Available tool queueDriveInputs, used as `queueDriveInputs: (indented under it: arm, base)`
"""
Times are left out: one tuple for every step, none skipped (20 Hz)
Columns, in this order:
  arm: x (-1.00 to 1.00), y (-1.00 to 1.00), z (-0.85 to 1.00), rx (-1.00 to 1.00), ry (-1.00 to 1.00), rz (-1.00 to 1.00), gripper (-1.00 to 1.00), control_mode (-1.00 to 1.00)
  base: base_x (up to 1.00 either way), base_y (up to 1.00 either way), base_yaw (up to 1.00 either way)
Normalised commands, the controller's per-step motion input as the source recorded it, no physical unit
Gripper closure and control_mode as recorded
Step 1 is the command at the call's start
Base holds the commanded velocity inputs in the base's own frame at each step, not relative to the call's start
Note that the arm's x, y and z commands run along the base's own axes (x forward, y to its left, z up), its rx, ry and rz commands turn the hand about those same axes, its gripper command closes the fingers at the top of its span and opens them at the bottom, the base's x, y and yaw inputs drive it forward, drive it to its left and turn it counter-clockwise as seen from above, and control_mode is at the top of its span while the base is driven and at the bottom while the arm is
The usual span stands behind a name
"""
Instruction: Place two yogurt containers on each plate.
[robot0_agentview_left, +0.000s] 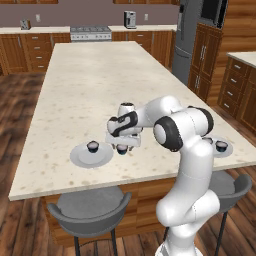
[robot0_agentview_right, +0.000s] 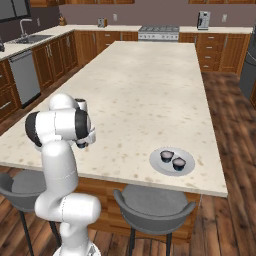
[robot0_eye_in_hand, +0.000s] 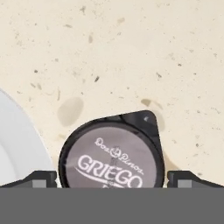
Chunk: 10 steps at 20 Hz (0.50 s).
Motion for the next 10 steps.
queueDriveInputs:
  arm:
    - [0.00,0.00,-0.05,0.00,0.00,0.00,-1.00,-1.00]
    - [0.00,0.00,-0.03,0.00,0.00,0.00,-1.00,-1.00]
    - [0.00,0.00,0.00,0.00,0.00,0.00,-1.00,-1.00]
    - [0.00,0.00,0.00,0.00,-0.01,0.00,-1.00,-1.00]
    - [0.00,0.00,-0.02,0.00,-0.01,0.00,-1.00,-1.00]
    - [0.00,0.00,-0.03,0.00,0.00,0.00,-1.00,-1.00]
    - [0.00,0.00,-0.05,0.00,0.00,0.00,-1.00,-1.00]
    - [0.00,0.00,-0.06,0.00,0.00,0.00,-1.00,-1.00]
    - [0.00,0.00,-0.05,0.00,0.00,0.00,-1.00,-1.00]
    - [0.04,0.00,-0.07,0.00,0.00,0.00,-1.00,-1.00]
  base:
    - [0.00,0.00,0.00]
    - [0.00,0.00,0.00]
    - [0.00,0.00,0.00]
    - [0.00,0.00,0.00]
    - [0.00,0.00,0.00]
    - [0.00,0.00,0.00]
    - [0.00,0.00,0.00]
    - [0.00,0.00,0.00]
    - [0.00,0.00,0.00]
    - [0.00,0.00,0.00]
